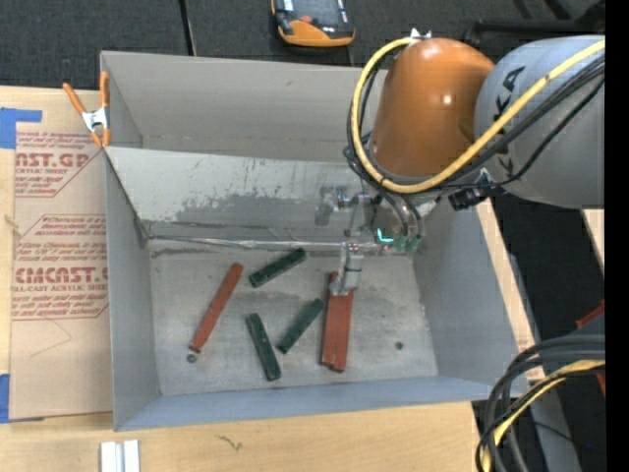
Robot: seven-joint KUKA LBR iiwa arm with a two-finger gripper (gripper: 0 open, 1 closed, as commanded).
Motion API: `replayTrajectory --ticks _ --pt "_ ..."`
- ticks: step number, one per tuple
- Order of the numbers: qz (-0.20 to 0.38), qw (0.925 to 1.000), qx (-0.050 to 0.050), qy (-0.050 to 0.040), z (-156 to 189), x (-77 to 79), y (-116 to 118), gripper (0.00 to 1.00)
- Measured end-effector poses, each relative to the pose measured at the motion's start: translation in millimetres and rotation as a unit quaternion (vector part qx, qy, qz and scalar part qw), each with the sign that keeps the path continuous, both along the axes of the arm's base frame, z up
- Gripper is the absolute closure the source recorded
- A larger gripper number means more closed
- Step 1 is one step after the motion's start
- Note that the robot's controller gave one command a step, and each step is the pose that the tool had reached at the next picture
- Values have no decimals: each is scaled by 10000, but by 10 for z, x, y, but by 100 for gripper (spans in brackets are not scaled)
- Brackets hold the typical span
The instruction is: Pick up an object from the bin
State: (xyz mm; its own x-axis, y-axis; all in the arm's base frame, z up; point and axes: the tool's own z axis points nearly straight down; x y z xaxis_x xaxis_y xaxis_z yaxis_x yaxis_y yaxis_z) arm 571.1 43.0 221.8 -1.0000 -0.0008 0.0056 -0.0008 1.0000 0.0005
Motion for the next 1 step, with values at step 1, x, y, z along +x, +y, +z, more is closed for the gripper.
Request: replayTrajectory --ticks 1 --pt "-3 10000 4 -40 45 16 -1 0"
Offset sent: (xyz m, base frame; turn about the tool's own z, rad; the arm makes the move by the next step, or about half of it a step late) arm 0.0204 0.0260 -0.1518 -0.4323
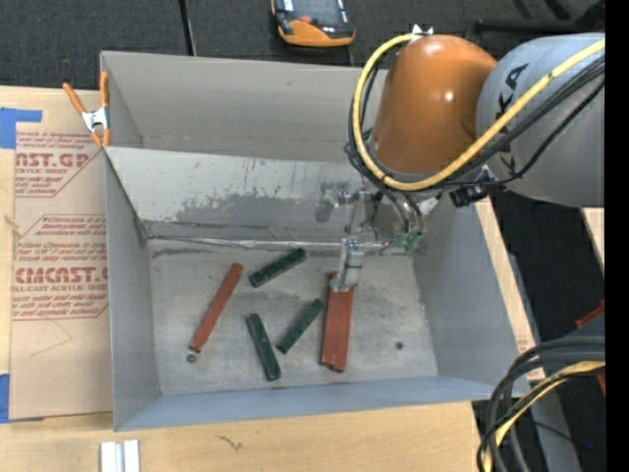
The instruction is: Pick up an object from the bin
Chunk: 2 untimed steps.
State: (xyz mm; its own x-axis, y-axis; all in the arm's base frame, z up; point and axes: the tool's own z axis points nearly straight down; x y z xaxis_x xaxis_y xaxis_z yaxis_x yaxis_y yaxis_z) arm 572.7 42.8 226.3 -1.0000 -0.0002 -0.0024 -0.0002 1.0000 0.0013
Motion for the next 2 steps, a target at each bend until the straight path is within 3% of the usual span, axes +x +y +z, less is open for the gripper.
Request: replayTrajectory --ticks 1,2 --pt "674 9977 -7 -15 -469 65 86 0" --pt "1643 9864 -5 -5 -667 169 208 0"
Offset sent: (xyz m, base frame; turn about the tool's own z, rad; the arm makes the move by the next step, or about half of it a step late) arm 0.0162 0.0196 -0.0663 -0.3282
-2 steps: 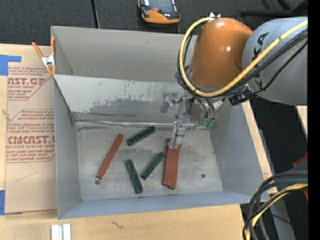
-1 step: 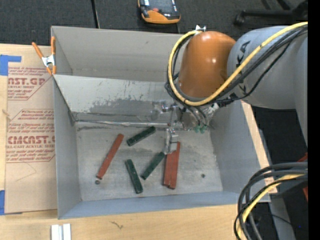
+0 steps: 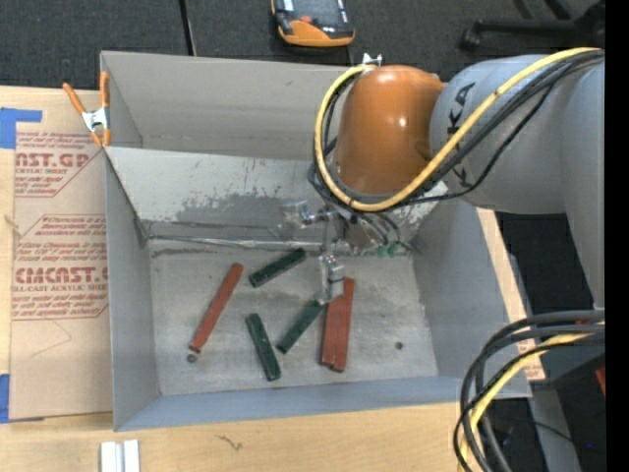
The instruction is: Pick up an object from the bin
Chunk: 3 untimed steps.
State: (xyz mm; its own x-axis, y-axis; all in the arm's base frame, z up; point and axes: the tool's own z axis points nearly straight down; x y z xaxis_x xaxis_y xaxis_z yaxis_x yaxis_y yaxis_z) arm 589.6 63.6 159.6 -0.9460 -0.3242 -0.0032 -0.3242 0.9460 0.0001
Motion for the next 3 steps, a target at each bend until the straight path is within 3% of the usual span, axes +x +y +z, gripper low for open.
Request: replayTrajectory --ticks 1,2,3 --pt "-110 9999 6 5 -345 44 166 0" --pt "225 9997 -3 3 -899 42 174 0" --pt "-97 10000 9 1 -891 17 83 100"
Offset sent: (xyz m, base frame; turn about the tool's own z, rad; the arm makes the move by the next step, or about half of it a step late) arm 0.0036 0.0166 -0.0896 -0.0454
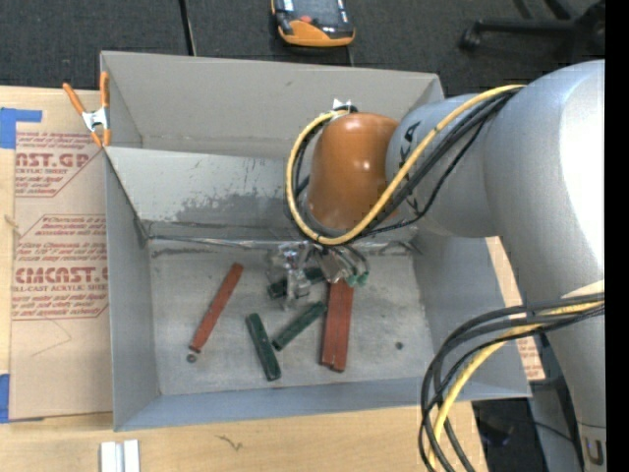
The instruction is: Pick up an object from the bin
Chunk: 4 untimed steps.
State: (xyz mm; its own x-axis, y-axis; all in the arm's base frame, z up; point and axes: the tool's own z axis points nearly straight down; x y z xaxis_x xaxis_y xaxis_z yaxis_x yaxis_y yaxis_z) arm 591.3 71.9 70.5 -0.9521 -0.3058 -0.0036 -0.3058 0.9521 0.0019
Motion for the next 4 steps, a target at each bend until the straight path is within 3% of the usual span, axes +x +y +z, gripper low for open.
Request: replayTrajectory --ticks 2,3,4 --pt "1 10000 -5 30 45 -18 -2 100" --pt "3 10000 -13 57 260 -34 -1 100" --pt "2 10000 -12 21 474 -13 2 100"
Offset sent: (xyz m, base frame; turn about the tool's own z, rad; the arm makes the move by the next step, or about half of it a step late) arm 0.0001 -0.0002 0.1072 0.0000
